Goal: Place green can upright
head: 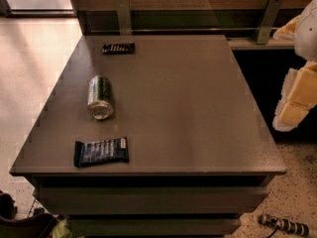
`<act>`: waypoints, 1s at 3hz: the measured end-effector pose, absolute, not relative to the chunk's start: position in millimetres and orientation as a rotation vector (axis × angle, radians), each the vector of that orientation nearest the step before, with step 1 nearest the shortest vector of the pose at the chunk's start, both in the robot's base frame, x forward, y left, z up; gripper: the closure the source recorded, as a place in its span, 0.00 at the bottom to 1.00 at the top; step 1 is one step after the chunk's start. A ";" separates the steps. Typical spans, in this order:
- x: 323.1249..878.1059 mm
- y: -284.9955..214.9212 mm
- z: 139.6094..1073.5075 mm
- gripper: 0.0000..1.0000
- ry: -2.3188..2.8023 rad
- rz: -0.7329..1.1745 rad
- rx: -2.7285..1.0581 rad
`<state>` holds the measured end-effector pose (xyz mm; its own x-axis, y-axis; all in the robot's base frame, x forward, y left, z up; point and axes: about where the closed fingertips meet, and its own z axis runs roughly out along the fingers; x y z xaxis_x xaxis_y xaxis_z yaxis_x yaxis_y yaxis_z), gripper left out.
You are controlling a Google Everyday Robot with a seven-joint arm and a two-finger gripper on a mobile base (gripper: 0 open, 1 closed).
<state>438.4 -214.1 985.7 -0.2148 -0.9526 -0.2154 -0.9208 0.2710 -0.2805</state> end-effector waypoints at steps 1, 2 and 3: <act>438.4 -214.0 985.7 0.00 2.206 -0.130 -1.707; 447.8 -204.0 992.4 0.00 2.186 -0.142 -1.686; 468.1 -182.8 1000.7 0.00 2.196 -0.079 -1.637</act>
Offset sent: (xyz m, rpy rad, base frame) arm 0.0267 0.0265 0.0133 0.0275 -0.0572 -0.0102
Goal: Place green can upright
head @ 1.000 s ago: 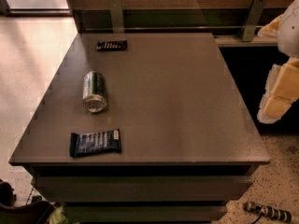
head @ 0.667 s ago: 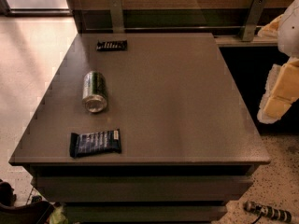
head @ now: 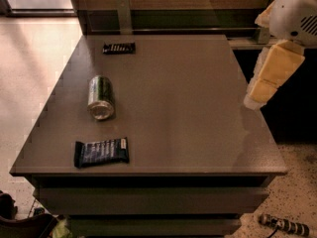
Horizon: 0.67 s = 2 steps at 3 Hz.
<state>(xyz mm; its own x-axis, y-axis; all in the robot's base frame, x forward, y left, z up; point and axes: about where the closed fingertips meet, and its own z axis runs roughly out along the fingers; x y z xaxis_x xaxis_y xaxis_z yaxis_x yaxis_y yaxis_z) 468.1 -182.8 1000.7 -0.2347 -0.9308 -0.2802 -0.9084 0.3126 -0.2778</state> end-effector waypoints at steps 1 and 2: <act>498.9 -151.1 1015.2 0.00 2.251 0.089 -1.459; 531.7 -114.6 1016.0 0.00 2.357 0.220 -1.259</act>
Offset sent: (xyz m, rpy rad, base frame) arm 0.0941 0.1007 0.0148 0.4082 0.2248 -0.5506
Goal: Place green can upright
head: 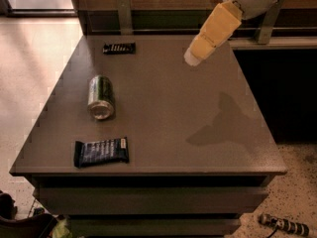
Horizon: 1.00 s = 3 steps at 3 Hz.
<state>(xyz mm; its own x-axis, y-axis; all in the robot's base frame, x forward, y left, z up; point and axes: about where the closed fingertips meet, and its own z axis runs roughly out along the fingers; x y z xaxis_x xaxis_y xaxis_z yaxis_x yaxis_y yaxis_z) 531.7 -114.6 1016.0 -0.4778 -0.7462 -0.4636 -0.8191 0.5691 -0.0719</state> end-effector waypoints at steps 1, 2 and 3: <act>555.3 -87.0 1007.5 0.00 2.482 0.255 -1.134; 581.3 -64.1 975.7 0.00 2.683 0.220 -1.013; 611.6 -42.8 952.9 0.00 2.832 0.151 -0.831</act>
Offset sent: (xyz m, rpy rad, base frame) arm 0.0597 0.0719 -0.0932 -0.2410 0.5447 -0.5508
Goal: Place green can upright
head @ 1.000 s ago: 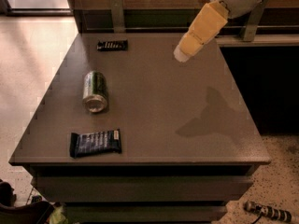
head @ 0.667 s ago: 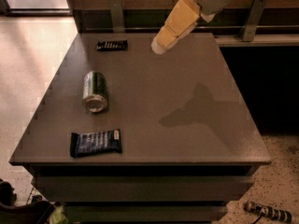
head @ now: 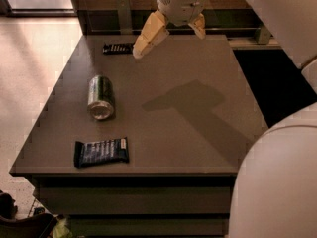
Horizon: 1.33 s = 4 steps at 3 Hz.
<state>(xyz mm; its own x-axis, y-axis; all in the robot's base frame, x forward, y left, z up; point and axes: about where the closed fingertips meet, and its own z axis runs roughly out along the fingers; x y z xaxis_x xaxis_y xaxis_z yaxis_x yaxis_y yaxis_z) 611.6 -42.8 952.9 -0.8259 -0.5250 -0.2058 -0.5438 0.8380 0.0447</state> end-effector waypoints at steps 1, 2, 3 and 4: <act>621.4 -32.7 950.8 0.00 2.832 0.162 -0.764; 627.3 -28.6 951.0 0.00 2.805 0.172 -0.766; 625.8 -14.2 942.4 0.00 2.820 0.233 -0.735; 609.1 11.0 932.3 0.00 2.878 0.263 -0.672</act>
Offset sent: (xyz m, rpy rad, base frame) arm 0.0096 0.0101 -0.0023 0.0156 -0.0097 -0.0453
